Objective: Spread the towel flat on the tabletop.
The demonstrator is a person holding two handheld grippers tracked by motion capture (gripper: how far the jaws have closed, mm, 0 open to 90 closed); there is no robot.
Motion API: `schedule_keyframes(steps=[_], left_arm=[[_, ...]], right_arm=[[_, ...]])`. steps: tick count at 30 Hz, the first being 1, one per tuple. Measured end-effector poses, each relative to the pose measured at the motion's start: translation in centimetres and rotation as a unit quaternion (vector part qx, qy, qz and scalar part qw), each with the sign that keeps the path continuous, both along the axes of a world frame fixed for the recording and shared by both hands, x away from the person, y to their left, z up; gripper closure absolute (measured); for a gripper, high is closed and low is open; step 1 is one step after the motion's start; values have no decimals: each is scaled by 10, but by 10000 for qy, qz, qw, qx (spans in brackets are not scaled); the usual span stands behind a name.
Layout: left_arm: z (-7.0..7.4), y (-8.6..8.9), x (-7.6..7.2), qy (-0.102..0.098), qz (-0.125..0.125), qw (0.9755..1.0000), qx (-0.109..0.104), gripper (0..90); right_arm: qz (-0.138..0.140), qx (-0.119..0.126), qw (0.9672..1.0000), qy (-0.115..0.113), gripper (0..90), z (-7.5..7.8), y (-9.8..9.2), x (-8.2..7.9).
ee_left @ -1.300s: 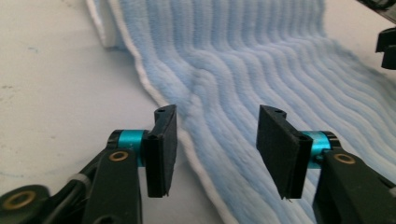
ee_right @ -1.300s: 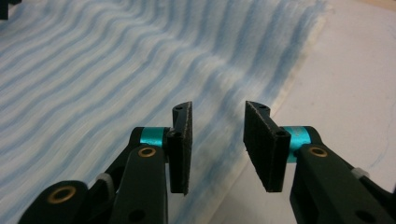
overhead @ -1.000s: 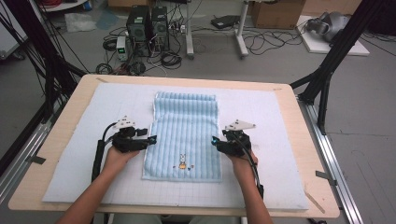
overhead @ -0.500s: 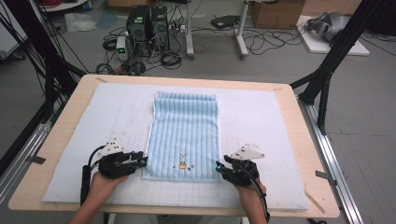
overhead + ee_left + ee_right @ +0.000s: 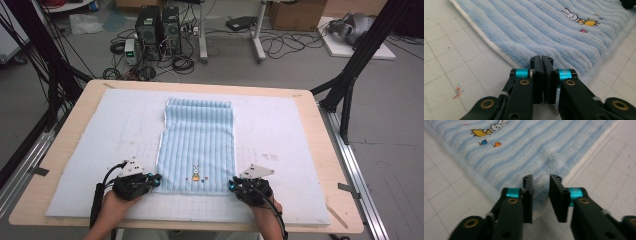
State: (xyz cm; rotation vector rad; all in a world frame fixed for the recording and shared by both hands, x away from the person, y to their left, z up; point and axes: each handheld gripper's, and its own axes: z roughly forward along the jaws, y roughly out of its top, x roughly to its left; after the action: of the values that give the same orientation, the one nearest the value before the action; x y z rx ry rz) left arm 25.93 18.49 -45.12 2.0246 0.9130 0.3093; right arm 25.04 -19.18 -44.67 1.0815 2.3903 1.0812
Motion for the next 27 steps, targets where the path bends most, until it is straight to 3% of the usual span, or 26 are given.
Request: schedule_keyframes(steps=[3, 8, 10, 12, 14, 15, 18, 21, 24, 27], left_arm=[[0, 4, -3, 78, -53, 9999, -61, 897], [0, 9, -12, 100, -184, 9998, -77, 897], [0, 9, -15, 77, -229, 9997, -66, 897], [2, 8, -17, -27, -142, 9999, -59, 894], [4, 8, -19, -92, -116, 9997, -177, 792], [5, 9, -19, -154, -144, 9994, -268, 742], [7, 8, -19, -194, -357, 9980, -483, 708], [4, 4, -17, -81, -501, 9980, -374, 690], [-1, -4, -16, -19, -572, 9983, -56, 688], [-1, -5, -16, -60, -475, 9988, 43, 806]], right_arm=[[131, -129, 9998, 23, 874, 2, 2, -2], [306, 0, 9992, 247, 875, 3, -3, -9], [336, -1, 9992, 234, 873, 3, -5, -12], [312, -30, 9994, 177, 791, 3, -5, -12], [223, 31, 9997, 99, 691, 3, -6, -13], [212, 94, 9997, 39, 674, 4, -6, -13], [350, 314, 9989, -44, 648, 8, -6, -14], [567, 364, 9977, 5, 647, 8, -1, -15], [711, 227, 9971, 125, 688, 2, 6, -13], [695, 129, 9974, 144, 791, 0, 9, -11]])
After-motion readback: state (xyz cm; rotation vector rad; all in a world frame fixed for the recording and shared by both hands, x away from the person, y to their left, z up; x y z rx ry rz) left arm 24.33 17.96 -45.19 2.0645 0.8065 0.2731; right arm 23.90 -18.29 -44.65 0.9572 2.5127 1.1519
